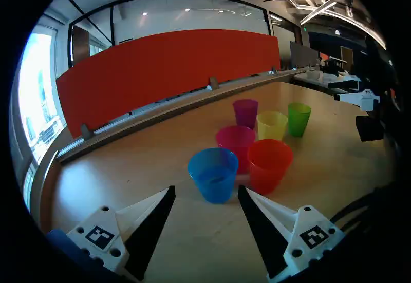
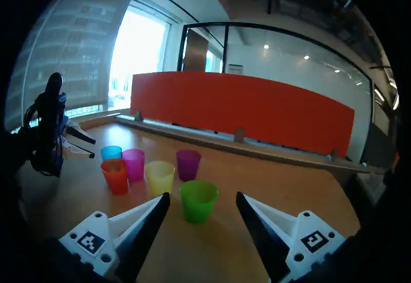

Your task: Pour water

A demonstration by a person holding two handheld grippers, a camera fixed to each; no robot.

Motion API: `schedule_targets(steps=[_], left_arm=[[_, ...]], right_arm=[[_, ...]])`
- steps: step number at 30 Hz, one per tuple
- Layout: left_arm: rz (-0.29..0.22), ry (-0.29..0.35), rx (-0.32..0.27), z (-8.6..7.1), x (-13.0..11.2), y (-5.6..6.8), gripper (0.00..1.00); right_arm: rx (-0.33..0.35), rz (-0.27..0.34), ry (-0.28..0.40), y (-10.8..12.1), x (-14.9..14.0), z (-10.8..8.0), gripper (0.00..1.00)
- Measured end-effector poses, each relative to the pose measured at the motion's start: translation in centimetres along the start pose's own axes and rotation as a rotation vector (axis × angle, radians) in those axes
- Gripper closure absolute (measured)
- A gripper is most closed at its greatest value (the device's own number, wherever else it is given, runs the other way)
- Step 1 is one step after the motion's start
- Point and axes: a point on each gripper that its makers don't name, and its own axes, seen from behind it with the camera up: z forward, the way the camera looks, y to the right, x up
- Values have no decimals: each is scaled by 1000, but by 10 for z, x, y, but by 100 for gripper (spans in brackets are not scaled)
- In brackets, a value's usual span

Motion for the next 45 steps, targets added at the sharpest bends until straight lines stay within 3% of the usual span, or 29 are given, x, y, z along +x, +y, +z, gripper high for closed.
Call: schedule_targets(steps=[11, 21, 45], left_arm=[[3, -32, -65, 19, 1, 5, 10], [37, -61, -95, 33, 1, 4, 10], [31, -66, -143, 59, 4, 10, 10]], right_arm=[[7, -11, -9, 1, -1, 5, 0], [19, -25, -17, -3, -1, 9, 0], [33, -40, -33, -5, -7, 18, 0]])
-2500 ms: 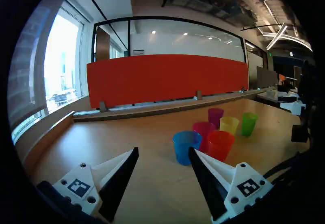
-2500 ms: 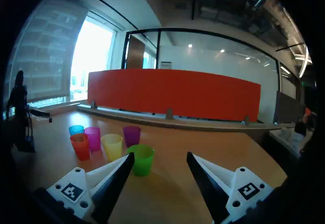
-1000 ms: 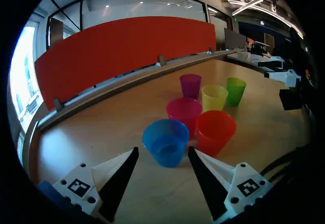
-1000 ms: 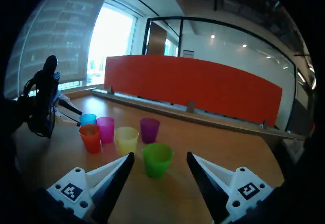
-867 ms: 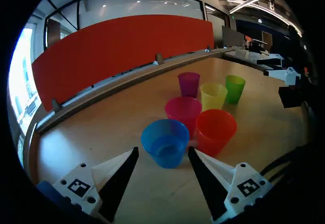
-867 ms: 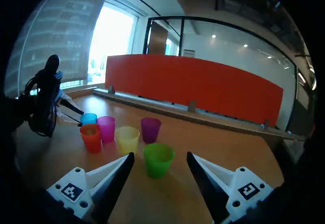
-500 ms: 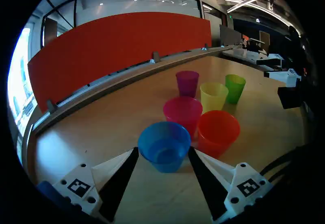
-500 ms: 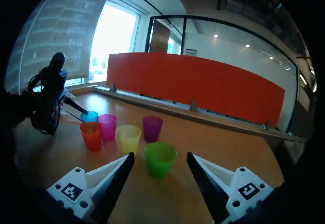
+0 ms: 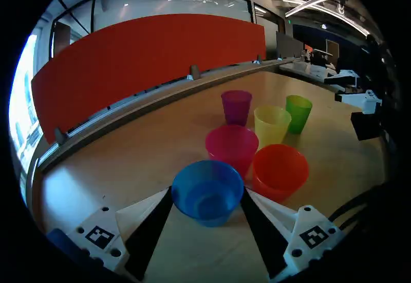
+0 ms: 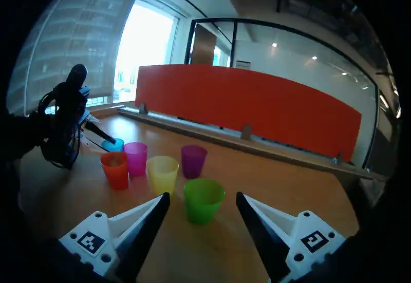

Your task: Pour water

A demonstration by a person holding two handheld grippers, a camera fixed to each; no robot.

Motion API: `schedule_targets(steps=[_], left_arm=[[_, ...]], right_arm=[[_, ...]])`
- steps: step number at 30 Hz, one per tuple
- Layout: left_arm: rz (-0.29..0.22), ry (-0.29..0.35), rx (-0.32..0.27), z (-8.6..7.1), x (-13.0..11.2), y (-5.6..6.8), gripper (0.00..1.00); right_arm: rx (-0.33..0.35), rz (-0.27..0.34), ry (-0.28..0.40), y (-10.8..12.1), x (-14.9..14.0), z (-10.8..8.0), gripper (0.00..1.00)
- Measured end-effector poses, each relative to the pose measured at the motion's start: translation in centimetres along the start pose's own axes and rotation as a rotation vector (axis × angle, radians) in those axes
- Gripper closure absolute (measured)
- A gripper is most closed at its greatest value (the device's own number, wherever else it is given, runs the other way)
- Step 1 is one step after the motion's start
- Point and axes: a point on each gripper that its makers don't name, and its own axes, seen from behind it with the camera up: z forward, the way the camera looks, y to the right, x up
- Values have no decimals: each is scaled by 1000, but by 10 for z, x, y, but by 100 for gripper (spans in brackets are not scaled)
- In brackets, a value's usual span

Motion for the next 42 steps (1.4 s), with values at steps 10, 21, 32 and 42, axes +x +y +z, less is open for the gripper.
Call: schedule_targets(steps=[10, 21, 32, 42], left_arm=[[6, -5, 1, 4, 1, 0, 10], [-22, -12, -15, 3, -1, 2, 13], [-23, -9, -19, 0, -2, 5, 13], [-27, 6, -3, -13, -1, 6, 13]], right_arm=[[0, 1, -1, 0, -2, 2, 0], [-2, 1, 1, 1, -4, 4, 0], [2, -8, 1, -3, 0, 5, 0], [4, -31, -34, -3, -11, 11, 0]])
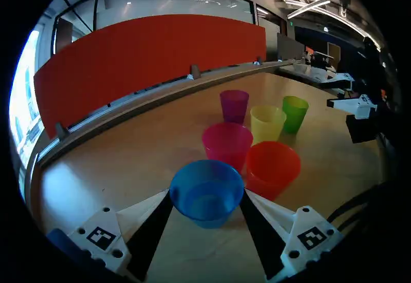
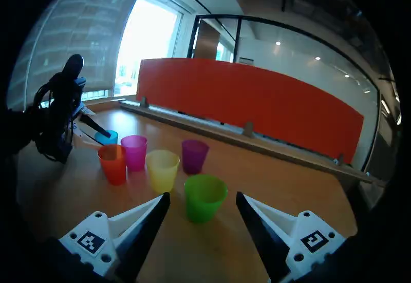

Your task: Pour water

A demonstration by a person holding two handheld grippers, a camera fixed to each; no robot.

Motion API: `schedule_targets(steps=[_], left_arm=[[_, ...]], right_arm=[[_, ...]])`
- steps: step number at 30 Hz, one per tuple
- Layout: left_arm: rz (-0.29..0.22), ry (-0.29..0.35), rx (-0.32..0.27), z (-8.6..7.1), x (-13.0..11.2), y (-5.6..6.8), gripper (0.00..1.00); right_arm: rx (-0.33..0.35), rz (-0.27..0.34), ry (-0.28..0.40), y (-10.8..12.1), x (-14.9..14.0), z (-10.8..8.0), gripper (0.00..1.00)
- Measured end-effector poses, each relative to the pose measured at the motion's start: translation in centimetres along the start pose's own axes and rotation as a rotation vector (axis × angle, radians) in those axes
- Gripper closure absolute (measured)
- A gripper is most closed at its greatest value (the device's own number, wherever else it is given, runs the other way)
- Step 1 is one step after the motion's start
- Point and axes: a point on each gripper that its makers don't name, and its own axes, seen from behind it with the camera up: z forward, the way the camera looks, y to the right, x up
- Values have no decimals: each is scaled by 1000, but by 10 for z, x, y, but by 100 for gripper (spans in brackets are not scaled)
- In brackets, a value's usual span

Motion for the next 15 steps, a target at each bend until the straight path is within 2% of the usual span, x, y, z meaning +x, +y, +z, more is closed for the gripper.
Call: schedule_targets(steps=[5, 15], left_arm=[[-20, 35, 4, -13, 12, 2, 13], [-22, 128, 42, -48, 34, 11, 13]], right_arm=[[13, -2, -15, -2, -2, 5, 0], [36, -15, -49, -4, -9, 16, 0]])
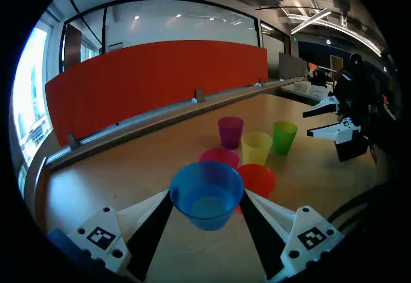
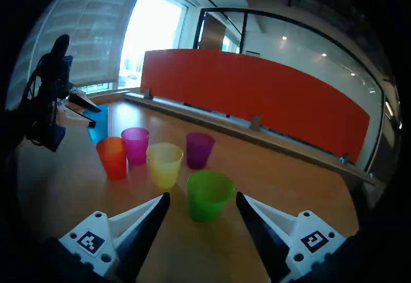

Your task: Pour water

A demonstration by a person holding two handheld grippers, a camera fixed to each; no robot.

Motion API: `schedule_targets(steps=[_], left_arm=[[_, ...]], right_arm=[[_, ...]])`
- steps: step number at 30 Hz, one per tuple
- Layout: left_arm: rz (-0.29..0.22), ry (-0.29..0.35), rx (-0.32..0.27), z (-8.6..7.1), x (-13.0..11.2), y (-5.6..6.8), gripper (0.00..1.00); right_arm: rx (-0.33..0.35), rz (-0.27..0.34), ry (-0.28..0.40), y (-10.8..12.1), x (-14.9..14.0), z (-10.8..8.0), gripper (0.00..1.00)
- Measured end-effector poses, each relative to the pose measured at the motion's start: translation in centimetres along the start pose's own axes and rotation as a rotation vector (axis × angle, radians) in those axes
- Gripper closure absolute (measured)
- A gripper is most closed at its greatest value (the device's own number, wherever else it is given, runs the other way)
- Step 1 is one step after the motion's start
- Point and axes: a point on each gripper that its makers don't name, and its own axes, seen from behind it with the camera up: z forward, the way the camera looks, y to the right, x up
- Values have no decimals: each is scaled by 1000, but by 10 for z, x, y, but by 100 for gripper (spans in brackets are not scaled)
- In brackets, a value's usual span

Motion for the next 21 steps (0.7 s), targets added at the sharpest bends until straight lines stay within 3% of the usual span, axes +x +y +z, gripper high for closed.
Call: schedule_targets(steps=[5, 21], left_arm=[[-16, 35, 12, -16, 8, 6, 13], [-55, 130, 106, -59, 18, 5, 13]], right_arm=[[3, -2, -16, 3, -1, 7, 0], [12, 4, -82, 11, -20, 24, 0]])
